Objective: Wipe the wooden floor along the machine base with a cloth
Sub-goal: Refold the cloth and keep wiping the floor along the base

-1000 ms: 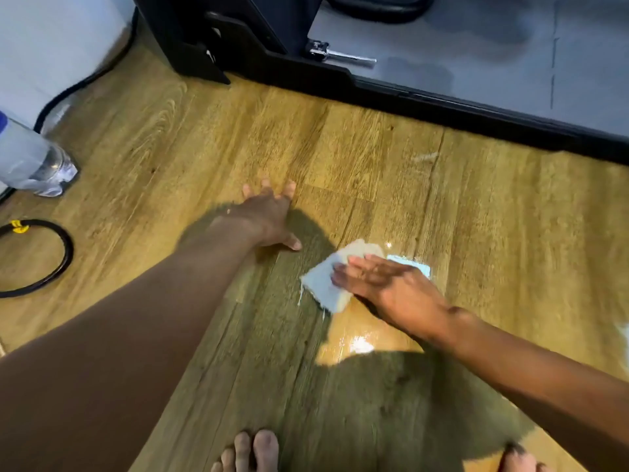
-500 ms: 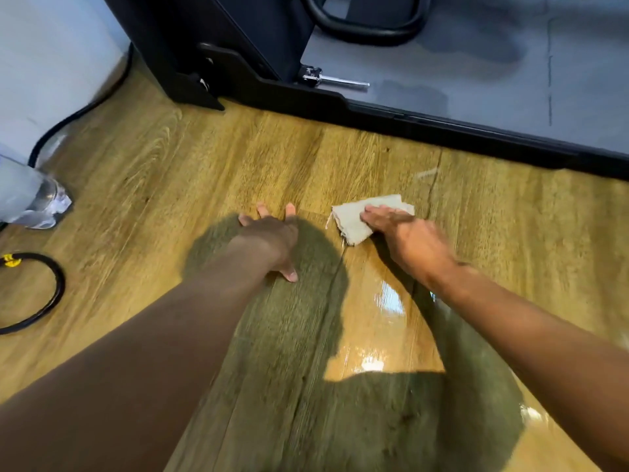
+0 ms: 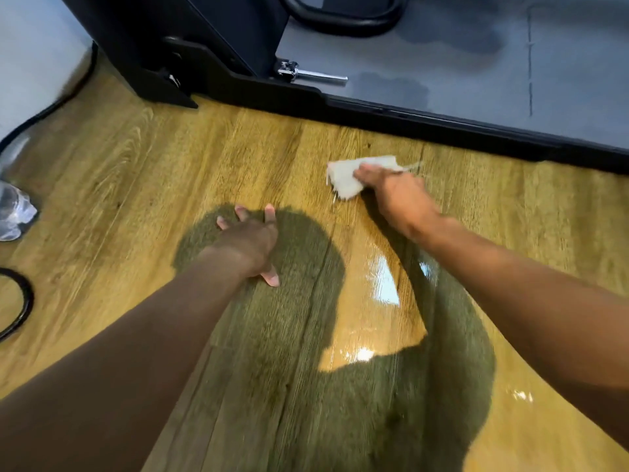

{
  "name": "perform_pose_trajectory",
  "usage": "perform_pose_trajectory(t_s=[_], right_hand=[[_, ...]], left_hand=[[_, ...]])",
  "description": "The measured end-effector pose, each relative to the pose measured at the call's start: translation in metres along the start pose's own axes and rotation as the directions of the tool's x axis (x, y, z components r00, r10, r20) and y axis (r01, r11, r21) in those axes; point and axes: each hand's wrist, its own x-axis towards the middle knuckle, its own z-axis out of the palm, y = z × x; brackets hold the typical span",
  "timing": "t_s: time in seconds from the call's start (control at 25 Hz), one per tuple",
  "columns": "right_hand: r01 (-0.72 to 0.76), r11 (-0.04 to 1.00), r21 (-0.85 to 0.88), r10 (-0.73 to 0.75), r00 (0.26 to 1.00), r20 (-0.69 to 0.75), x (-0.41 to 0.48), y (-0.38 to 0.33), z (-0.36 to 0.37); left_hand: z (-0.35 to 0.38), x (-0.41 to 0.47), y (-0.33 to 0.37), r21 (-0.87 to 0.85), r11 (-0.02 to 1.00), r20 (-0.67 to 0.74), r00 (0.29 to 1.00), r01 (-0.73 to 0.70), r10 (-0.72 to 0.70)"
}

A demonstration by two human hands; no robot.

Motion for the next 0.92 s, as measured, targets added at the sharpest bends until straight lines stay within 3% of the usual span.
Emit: perform_pose_trajectory(t_s=[0.04,0.12,0.32,0.48,0.56,0.8,0.92], right_hand=[[-0.129,0.988,0.087,0.133,0.991,-0.031,0.019,0.009,-0.002],[-0.220,0.962,0.163,0.234,0.969,-0.076,0.022,-0.001,0.008],[-0.002,0.993,0.120,0.012,0.997,-0.076,-0.031,-0.012,0.018],[-0.184,0.977,0.108,0.194,0.976,-0.099,0.029,0.035,-0.009],[-0.230,0.964,0.133,0.243,0.966,-0.090,0.023,0.023,-0.005],[0.054,0.996,0.074,-0.048,0.996,-0.080,-0.112,-0.033,0.018],[-0.087,0.996,0.029,0.089,0.995,-0.053,-0.064,-0.019,0.005]], left_hand=[[-0.001,-0.001,0.000,0.001,1.000,-0.001,1.000,-0.005,0.005],[-0.002,-0.002,0.000,-0.003,1.000,0.005,1.000,0.001,-0.001],[-0.004,0.001,0.005,-0.008,1.000,0.020,1.000,0.012,-0.012],[-0.004,0.001,0.006,-0.004,1.000,0.022,0.999,0.023,-0.023],[-0.004,0.001,0.004,-0.012,1.000,0.013,1.000,0.013,-0.013],[0.000,0.004,0.005,-0.015,1.000,0.013,1.000,0.022,-0.021],[-0.001,0.004,0.003,0.020,0.999,-0.005,1.000,0.028,-0.028]])
